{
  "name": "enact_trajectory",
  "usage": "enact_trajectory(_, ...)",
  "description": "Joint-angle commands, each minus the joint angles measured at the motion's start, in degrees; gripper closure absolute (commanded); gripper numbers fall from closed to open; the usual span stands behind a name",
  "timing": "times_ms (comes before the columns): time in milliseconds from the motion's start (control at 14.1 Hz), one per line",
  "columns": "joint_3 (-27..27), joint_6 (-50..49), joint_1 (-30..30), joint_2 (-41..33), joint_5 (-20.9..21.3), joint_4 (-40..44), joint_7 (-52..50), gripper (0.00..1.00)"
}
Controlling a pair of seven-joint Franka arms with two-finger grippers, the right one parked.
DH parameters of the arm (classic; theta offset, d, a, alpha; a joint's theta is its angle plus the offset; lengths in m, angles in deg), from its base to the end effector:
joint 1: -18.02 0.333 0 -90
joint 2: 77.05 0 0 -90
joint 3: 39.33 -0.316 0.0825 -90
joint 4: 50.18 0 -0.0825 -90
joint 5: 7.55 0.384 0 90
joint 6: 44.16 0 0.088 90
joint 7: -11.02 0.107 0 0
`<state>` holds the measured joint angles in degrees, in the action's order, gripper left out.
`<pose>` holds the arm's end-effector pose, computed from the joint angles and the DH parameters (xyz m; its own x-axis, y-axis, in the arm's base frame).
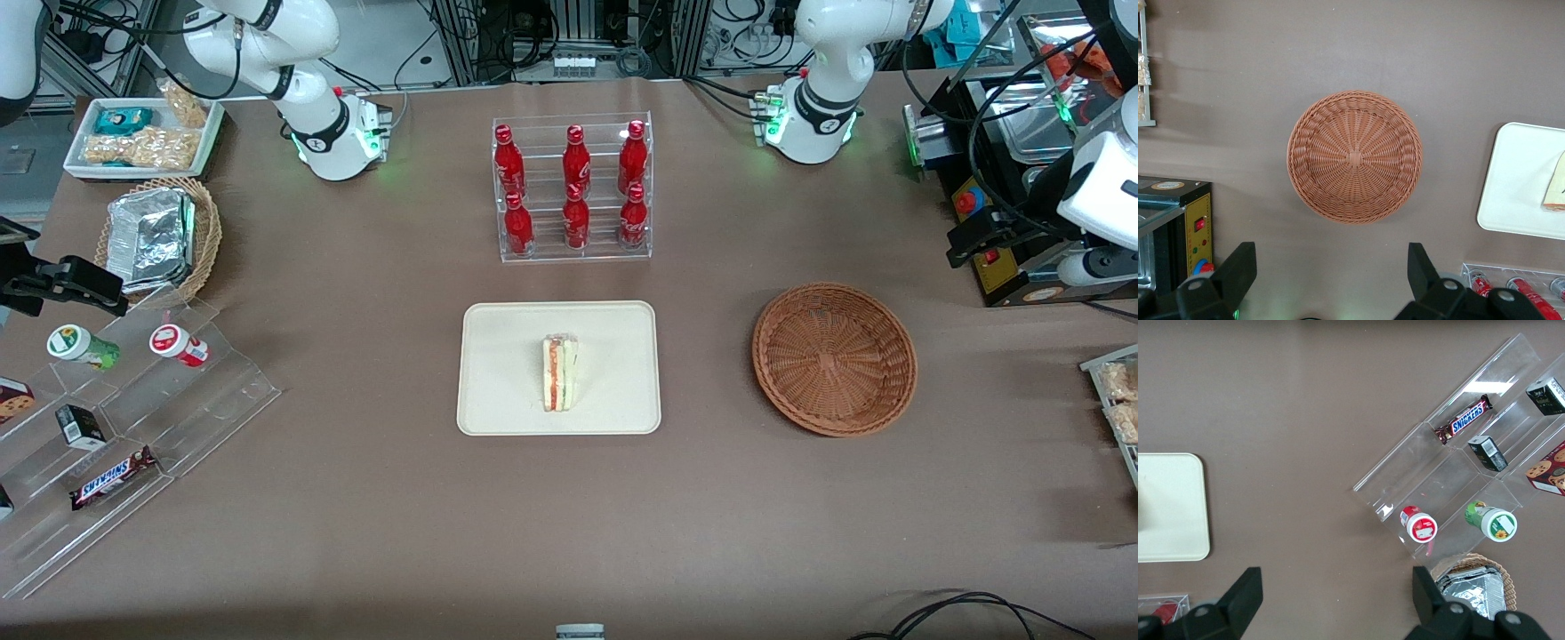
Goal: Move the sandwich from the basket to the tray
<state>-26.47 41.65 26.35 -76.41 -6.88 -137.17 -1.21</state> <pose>0.5492 -0.0414 0.6368 0.9905 0.1348 -0.0288 0.1344 -0.9908 -0.0157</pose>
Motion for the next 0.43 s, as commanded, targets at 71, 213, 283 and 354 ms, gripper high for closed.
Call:
enact_trajectory(71,0.14,-0.82,-0.16,-0.9,0.73,0.42,0.46,0.0)
enact_trajectory(213,0.06,-2.31,-0.16,-0.99,0.73,1.21,0.64,0.0)
enact_trajectory(283,0.06,-2.32,-0.16,-0.99,0.73,1.21,0.64,0.0)
enact_trajectory(354,0.14,-2.41,-0.16,-0.9,0.73,1.21,0.64,0.0)
